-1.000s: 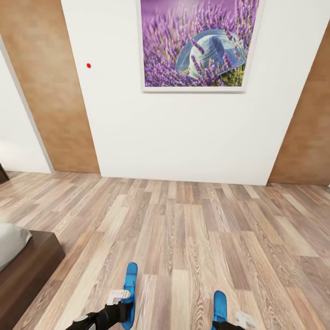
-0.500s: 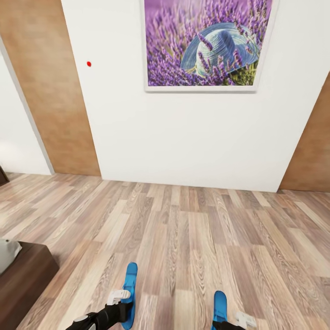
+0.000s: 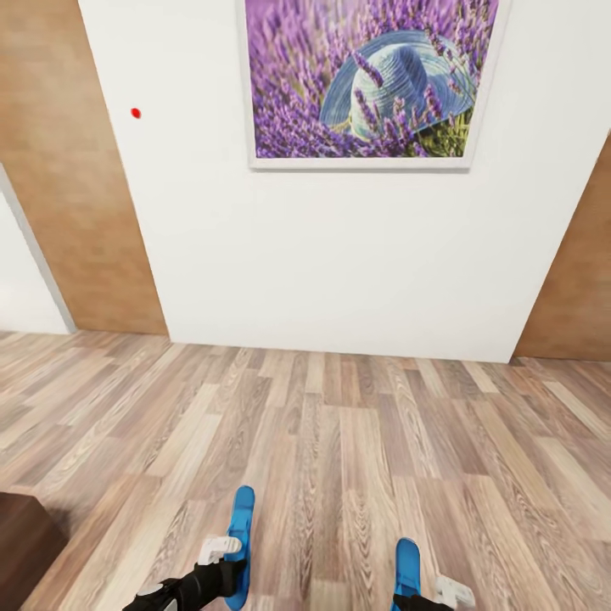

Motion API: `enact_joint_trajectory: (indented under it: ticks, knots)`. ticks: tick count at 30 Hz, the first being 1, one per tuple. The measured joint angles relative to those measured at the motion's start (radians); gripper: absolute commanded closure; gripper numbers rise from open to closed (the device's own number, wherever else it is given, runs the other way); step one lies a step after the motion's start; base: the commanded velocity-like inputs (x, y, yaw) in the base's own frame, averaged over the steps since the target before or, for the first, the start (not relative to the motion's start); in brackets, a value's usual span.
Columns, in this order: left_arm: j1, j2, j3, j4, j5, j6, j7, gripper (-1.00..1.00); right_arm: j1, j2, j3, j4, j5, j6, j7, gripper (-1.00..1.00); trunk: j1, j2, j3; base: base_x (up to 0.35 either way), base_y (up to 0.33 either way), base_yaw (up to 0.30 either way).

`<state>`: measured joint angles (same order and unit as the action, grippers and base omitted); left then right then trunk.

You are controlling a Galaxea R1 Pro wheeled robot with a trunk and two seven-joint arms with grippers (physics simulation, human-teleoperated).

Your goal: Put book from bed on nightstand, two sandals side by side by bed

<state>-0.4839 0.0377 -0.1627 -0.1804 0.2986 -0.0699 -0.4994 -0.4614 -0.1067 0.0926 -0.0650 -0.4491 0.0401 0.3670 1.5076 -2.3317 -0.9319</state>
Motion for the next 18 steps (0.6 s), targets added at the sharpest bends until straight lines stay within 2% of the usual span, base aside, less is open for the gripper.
enact_joint_trajectory:
  ticks: [8, 18]
  knots:
    - [0.0, 0.0, 0.0, 0.0, 0.0, 0.0, 0.0, 1.0, 0.0, 0.0, 0.0, 0.0, 0.0, 0.0, -0.001, 1.0, 0.0, 0.0, 0.0, 0.307, -0.078, -0.003]
    - [0.0, 0.0, 0.001, 0.0, 0.001, 0.0, -0.001, 1.0, 0.0, 0.001, -0.001, 0.0, -0.001, 0.0, 0.0, 1.0, 0.001, 0.0, 0.0, 0.055, -0.004, 0.0]
